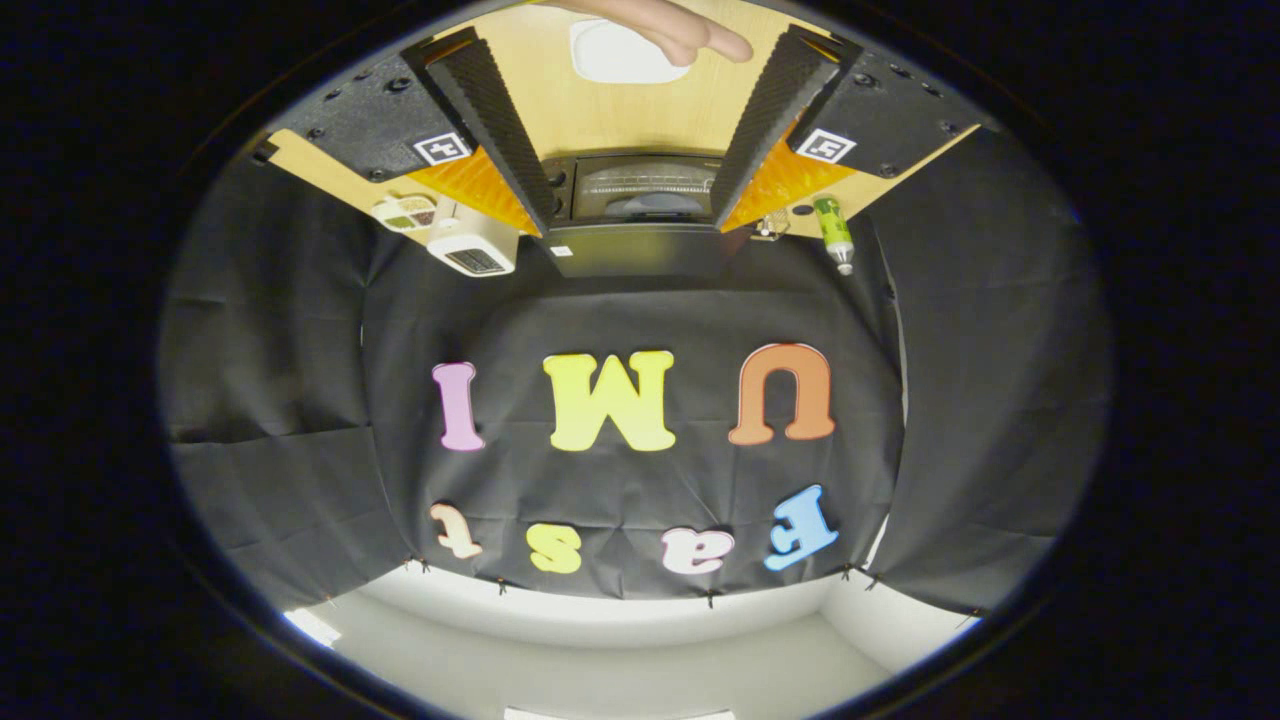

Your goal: Open the toaster oven, put the food inside, and close the toaster oven door.

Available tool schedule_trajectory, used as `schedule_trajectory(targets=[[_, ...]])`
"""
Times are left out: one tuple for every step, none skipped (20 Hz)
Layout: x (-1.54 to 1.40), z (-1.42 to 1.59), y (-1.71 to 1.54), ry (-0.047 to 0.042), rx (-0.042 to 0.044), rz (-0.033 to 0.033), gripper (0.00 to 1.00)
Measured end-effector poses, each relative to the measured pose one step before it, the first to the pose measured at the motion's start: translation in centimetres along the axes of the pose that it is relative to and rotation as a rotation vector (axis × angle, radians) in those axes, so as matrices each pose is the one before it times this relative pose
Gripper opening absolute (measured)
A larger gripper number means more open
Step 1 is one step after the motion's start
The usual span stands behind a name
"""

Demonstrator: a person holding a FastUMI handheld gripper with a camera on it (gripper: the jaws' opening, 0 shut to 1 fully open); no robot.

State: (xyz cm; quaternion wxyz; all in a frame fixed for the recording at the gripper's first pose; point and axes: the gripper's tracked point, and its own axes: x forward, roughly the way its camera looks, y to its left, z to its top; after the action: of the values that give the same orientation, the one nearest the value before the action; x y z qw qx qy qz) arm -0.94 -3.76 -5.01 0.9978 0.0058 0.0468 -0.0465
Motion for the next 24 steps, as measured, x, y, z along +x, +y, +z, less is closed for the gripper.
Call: schedule_trajectory(targets=[[-1.046,0.420,0.007,0.00457,-0.00457,-0.00138,1.00],[-0.946,0.469,0.185,0.00254,-0.00025,0.00101,1.00],[-0.949,0.342,-0.014,0.00737,-0.00402,-0.00099,1.00],[-0.931,0.431,0.085,0.00419,-0.00115,0.00518,1.00],[-0.976,0.635,0.146,-0.01124,0.00210,0.00614,1.00],[-0.901,0.981,-0.158,-0.02429,-0.00082,-0.00866,1.00],[-0.789,1.131,-0.379,-0.03180,-0.01118,-0.00733,1.00],[-0.657,0.910,0.009,-0.02036,-0.02290,-0.00368,1.00],[-0.886,0.389,-0.078,-0.01318,-0.01603,-0.01155,1.00],[-0.564,0.540,0.154,-0.01501,-0.00653,-0.00341,1.00],[-0.429,0.300,0.477,-0.00514,-0.00403,0.00384,1.00],[-0.448,0.156,0.575,-0.00847,-0.00329,0.01599,1.00],[-0.243,0.258,0.425,-0.00672,-0.00611,0.00998,1.00],[-0.195,0.080,0.022,-0.00324,-0.00821,-0.00078,1.00],[-0.213,-0.036,-0.149,-0.00304,-0.00516,-0.00227,1.00],[-0.088,-0.004,-0.083,-0.00023,0.00121,-0.00160,1.00],[0.074,-0.141,0.014,0.00476,0.00687,0.00213,1.00],[0.152,-0.216,-0.094,0.01062,0.01152,-0.00070,1.00],[0.190,-0.377,-0.231,0.01063,0.01032,-0.00057,1.00],[0.179,-0.127,-0.342,0.00765,0.00761,-0.00435,1.00],[0.209,-0.262,-0.280,0.00777,0.00603,-0.00239,1.00],[0.225,-0.148,-0.109,0.00712,0.00468,-0.00134,1.00],[0.180,-0.205,-0.243,0.00572,0.00344,-0.00377,1.00],[0.066,-0.157,-0.149,0.00480,0.00314,-0.00279,1.00]])
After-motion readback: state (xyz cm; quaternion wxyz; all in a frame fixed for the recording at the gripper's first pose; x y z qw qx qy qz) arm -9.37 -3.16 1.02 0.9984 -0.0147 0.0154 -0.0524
